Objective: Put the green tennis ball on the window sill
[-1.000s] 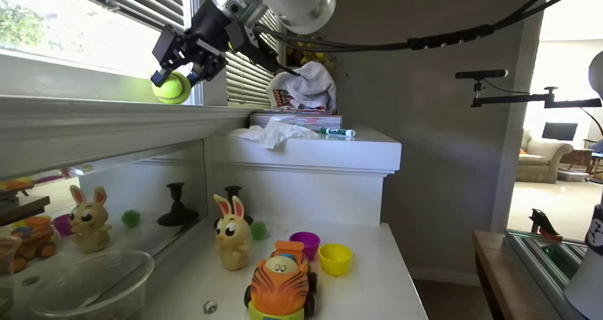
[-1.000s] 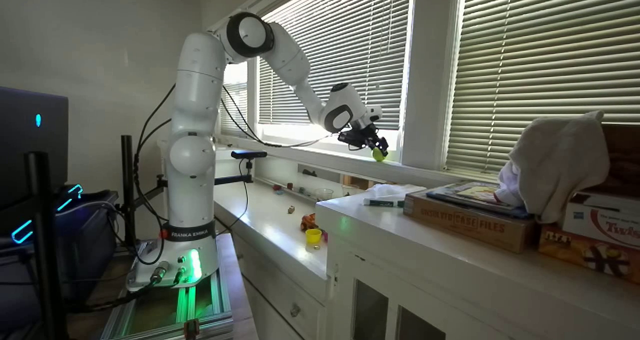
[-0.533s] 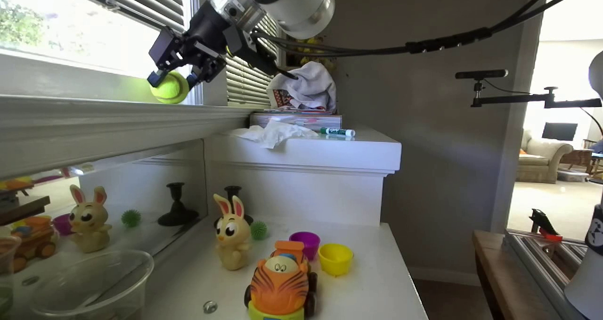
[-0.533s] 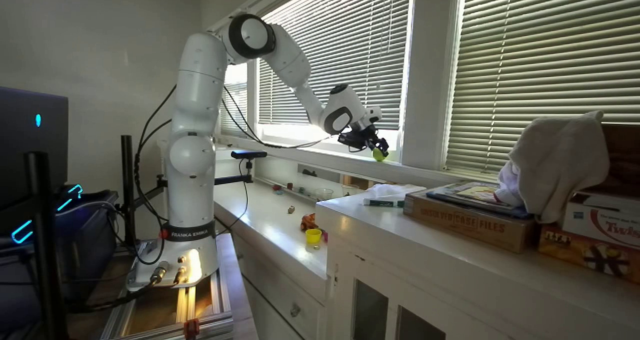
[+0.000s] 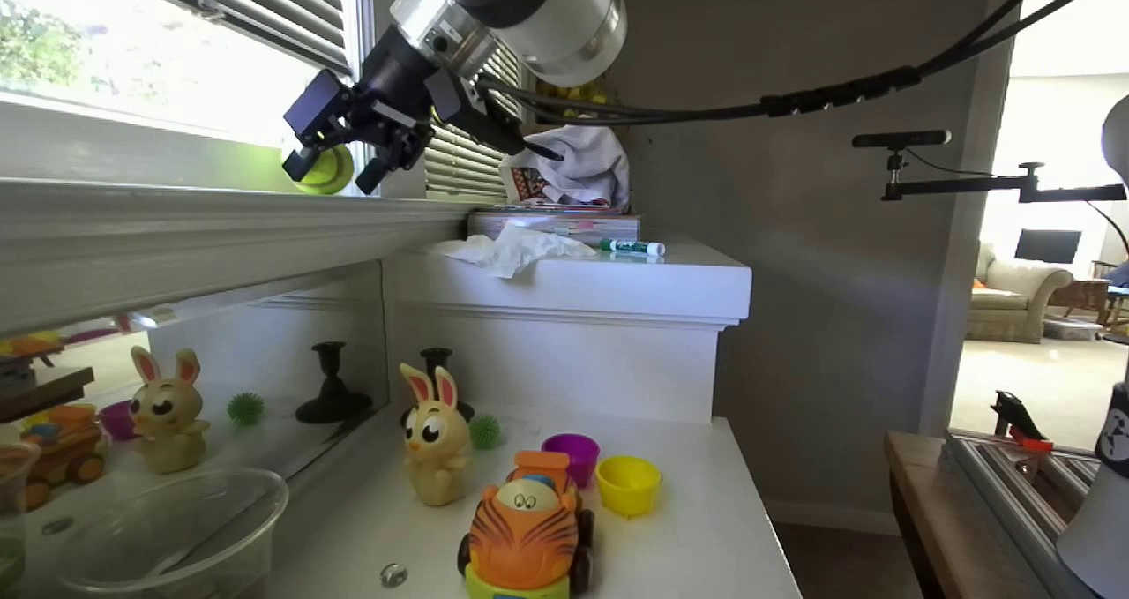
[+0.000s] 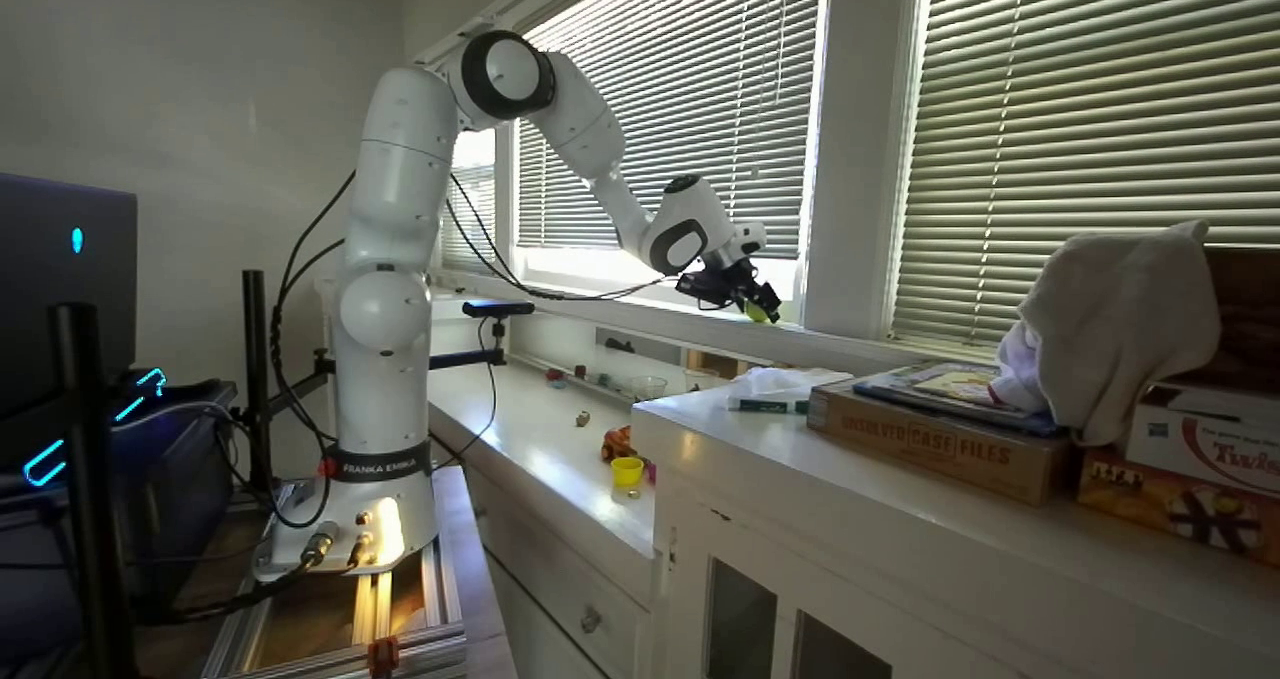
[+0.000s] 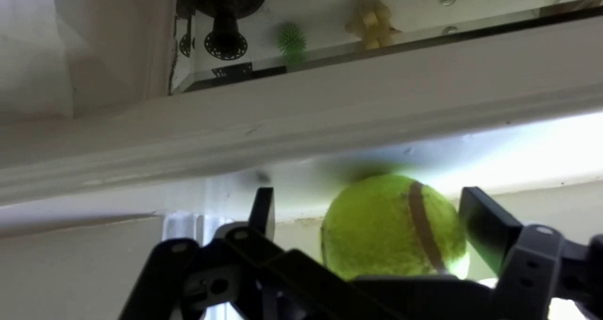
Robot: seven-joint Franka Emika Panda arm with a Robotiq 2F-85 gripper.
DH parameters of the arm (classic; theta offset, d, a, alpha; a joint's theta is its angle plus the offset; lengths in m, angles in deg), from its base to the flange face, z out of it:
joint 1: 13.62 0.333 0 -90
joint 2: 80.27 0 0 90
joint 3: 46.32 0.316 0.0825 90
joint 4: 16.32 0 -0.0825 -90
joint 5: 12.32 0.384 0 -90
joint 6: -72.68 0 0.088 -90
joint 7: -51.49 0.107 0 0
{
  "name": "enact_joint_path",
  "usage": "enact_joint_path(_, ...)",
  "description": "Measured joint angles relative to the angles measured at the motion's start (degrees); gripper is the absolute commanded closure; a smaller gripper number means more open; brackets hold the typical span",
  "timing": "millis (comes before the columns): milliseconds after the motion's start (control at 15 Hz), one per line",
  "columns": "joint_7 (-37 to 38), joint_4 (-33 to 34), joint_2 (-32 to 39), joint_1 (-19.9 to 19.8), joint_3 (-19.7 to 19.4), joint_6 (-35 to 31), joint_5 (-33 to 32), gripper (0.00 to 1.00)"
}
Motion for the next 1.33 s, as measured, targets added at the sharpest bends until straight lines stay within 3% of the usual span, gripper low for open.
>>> enact_joint_path(333,1.04,-0.81,-2.99,0.05,-1.20,6.16,-4.50,0.00)
enact_joint_path(733,4.91,-2.11,-11.49,0.21,-1.94,18.33,-10.65,0.00)
enact_joint_path(1000,10.10,-2.08,-17.51,0.10,-1.78,30.27,-14.66,0.00)
enact_joint_path(1333,14.53,0.01,-23.55,0.00,-1.08,49.97,-15.41,0.00)
